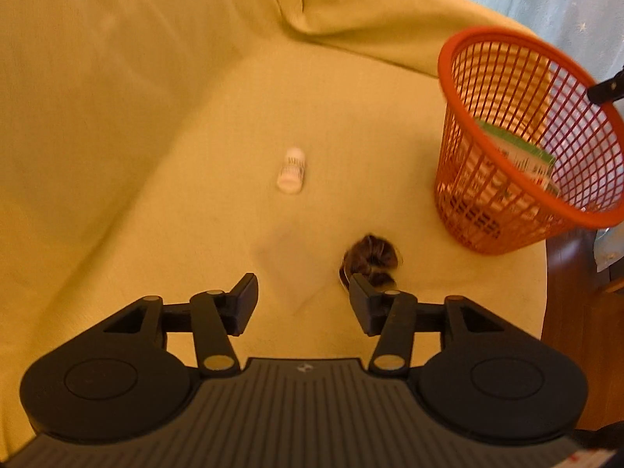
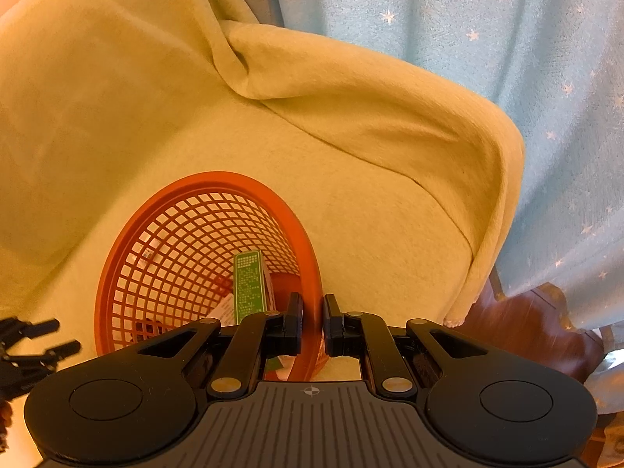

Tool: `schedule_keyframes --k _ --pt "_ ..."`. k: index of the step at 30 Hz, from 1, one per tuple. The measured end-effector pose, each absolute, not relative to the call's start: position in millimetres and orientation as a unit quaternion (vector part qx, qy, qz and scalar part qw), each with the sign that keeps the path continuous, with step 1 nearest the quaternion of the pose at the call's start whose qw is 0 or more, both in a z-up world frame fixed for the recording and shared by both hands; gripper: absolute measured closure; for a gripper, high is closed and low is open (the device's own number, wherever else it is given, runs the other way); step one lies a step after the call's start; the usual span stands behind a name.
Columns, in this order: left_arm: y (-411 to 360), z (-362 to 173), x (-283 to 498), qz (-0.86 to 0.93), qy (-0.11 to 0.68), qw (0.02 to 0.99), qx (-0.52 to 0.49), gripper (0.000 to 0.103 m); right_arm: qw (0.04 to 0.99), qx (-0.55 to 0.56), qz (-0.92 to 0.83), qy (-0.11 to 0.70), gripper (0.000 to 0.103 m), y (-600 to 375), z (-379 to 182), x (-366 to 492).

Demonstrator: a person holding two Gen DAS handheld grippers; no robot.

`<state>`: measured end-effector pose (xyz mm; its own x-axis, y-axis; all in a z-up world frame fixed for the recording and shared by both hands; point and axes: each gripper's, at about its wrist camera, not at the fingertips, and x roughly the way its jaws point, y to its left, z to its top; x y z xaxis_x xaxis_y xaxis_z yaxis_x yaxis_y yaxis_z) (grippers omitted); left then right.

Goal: Organize objects
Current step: 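Grasp the clear plastic cup on the sofa with the left gripper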

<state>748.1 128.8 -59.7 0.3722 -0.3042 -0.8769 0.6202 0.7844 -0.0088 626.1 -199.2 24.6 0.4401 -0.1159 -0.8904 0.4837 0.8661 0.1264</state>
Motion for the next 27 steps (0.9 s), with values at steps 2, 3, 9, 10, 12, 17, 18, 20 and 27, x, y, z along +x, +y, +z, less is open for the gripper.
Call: schedule_keyframes --k 2,3,9,10,12,17,18,20,27 --pt "127 -70 748 -0.285 0.493 0.807 0.157 0.053 0.827 0.185 -0.182 0.498 0.096 -199 24 627" --pt "125 -75 748 -0.286 0.495 0.805 0.157 0.052 0.827 0.185 -0.182 0.498 0.096 -199 24 628" --pt "121 -100 765 -0.254 0.514 0.808 0.138 0.046 0.826 0.186 -0.184 0.499 0.096 -201 23 630" --pt "122 -103 771 -0.244 0.519 0.809 0.130 0.043 0.826 0.186 -0.185 0.498 0.096 -201 23 630" --pt "124 -110 782 -0.232 0.530 0.808 0.111 0.039 0.826 0.186 -0.187 0.499 0.096 -202 23 630" --pt "120 -127 805 -0.211 0.556 0.801 0.073 0.038 0.824 0.187 -0.192 0.499 0.096 -202 23 631" --pt "118 -130 808 -0.205 0.560 0.800 0.066 0.038 0.824 0.187 -0.192 0.500 0.096 -203 24 631" --pt "113 -136 814 -0.192 0.567 0.799 0.060 0.038 0.823 0.187 -0.194 0.500 0.096 -202 24 632" --pt "105 -145 815 -0.177 0.560 0.804 0.095 0.054 0.820 0.190 -0.201 0.500 0.096 -201 25 631"
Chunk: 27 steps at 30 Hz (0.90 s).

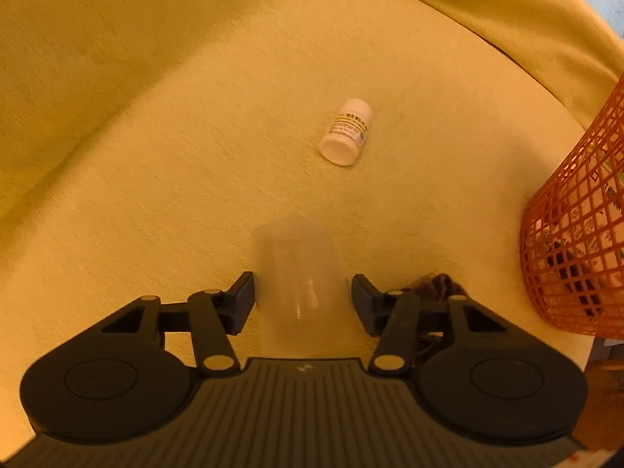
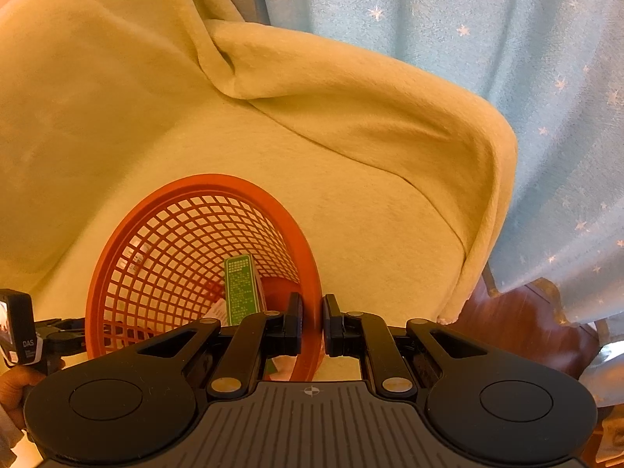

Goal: Organize objects
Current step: 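Grasp the clear plastic cup on the sofa with the left gripper, then carry the clear cup into the wastebasket and open the left gripper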

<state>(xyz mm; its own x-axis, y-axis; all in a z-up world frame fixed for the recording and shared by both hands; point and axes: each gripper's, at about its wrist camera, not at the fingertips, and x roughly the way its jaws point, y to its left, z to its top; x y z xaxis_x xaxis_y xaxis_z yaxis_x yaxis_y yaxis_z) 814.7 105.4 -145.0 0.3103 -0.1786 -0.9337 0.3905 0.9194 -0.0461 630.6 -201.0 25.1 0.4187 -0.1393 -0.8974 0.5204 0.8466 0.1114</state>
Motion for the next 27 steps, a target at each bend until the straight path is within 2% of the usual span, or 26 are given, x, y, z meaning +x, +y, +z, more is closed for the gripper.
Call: schedule_keyframes --k 7,14,21,27 --pt "136 -128 798 -0.186 0.531 0.819 0.118 0.055 0.822 0.187 -0.200 0.499 0.096 -198 28 630" --pt "155 -72 773 -0.215 0.488 0.838 0.115 0.055 0.824 0.170 -0.202 0.502 0.096 -185 32 642" --pt "152 -15 748 -0.276 0.442 0.846 0.112 0.055 0.834 0.140 -0.186 0.501 0.096 -168 37 659" --pt "132 12 741 -0.328 0.408 0.844 0.118 0.055 0.840 0.121 -0.177 0.498 0.096 -161 35 666"
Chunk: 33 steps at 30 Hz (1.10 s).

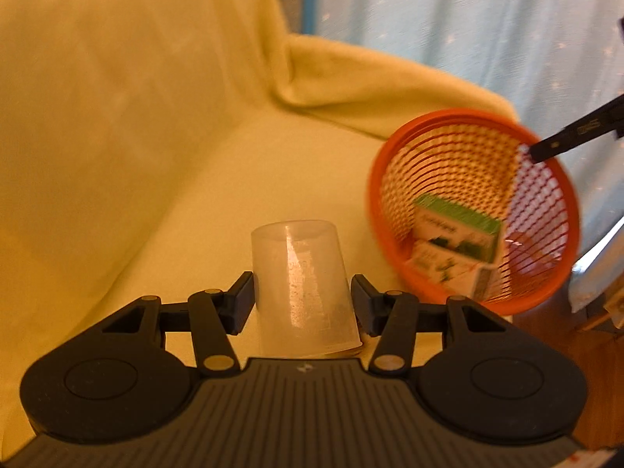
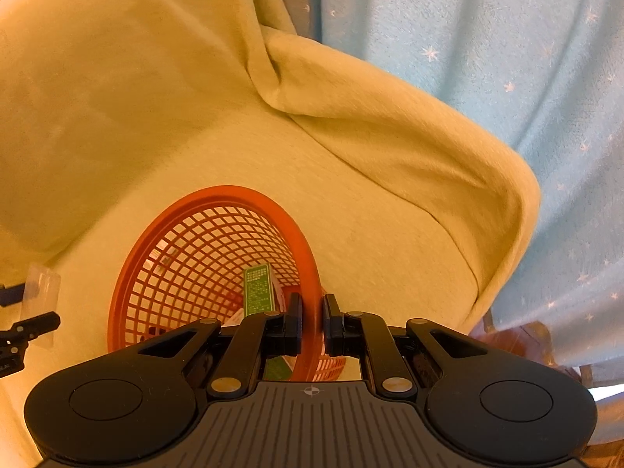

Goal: Organize objects
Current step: 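Carry the clear cup into the wastebasket and open the left gripper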

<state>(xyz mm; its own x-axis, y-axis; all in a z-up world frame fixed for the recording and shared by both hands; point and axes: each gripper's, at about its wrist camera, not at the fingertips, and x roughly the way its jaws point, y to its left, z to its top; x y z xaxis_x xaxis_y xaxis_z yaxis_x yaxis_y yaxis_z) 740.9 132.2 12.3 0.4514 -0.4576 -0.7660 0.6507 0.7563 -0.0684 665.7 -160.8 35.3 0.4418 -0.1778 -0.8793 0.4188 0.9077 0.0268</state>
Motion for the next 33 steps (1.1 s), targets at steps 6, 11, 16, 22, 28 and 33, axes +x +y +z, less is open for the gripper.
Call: schedule_keyframes --k 6,11,16,22,28,33 --pt "117 23 731 -0.380 0.390 0.829 0.125 0.055 0.842 0.113 -0.172 0.499 0.096 -162 33 666" --pt "102 29 725 -0.423 0.377 0.813 0.133 0.055 0.843 0.111 -0.169 0.499 0.096 -162 33 663" --pt "86 30 726 -0.455 0.371 0.797 0.142 0.055 0.844 0.109 -0.164 0.498 0.096 -161 34 661" --pt "60 28 731 -0.482 0.364 0.782 0.156 0.055 0.845 0.105 -0.162 0.498 0.096 -161 33 660" --pt "38 25 738 -0.484 0.365 0.780 0.152 0.054 0.845 0.106 -0.163 0.499 0.096 -162 31 656" --pt "36 23 742 -0.477 0.364 0.786 0.150 0.046 0.843 0.108 -0.163 0.501 0.096 -162 31 653"
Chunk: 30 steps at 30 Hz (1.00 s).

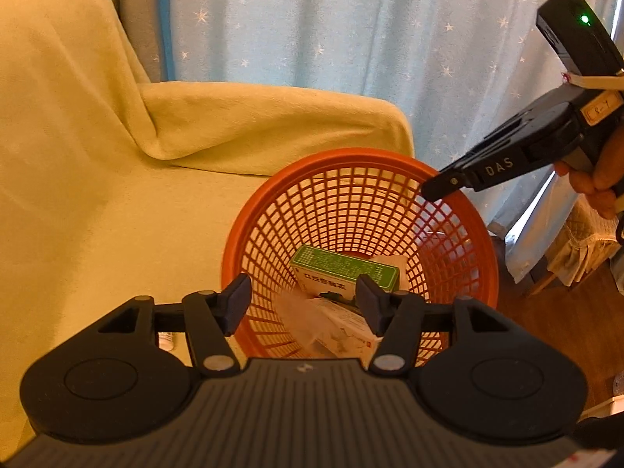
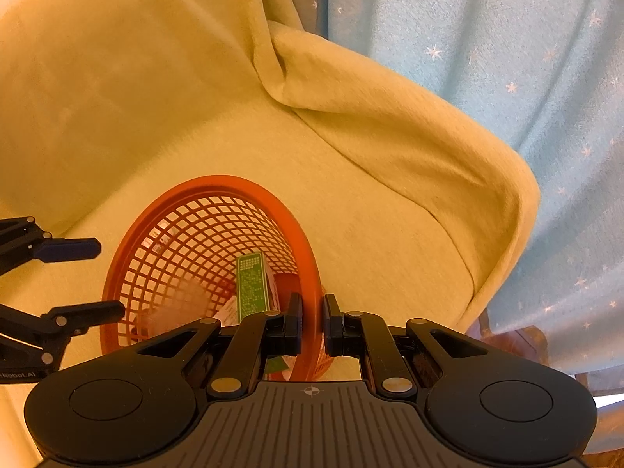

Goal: Organize objects
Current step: 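Carry the clear cup into the wastebasket and open the left gripper, then grasp the brown scrunchie on the sofa with the left gripper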

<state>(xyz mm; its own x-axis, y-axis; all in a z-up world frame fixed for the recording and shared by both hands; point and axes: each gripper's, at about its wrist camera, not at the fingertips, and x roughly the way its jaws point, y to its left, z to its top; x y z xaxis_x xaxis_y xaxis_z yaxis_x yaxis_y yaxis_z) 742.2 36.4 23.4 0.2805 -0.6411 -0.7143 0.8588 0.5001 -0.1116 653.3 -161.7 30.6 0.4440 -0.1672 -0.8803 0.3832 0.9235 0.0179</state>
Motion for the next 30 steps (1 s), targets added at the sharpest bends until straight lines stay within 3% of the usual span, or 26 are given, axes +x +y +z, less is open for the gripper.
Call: schedule_keyframes --k 20,30 --pt "107 6 757 -0.399 0.394 0.810 0.172 0.044 0.839 0.101 -0.165 0.509 0.096 -165 30 650" --pt "121 -33 756 -0.380 0.433 0.796 0.186 0.044 0.831 0.106 -0.177 0.517 0.096 -174 25 643"
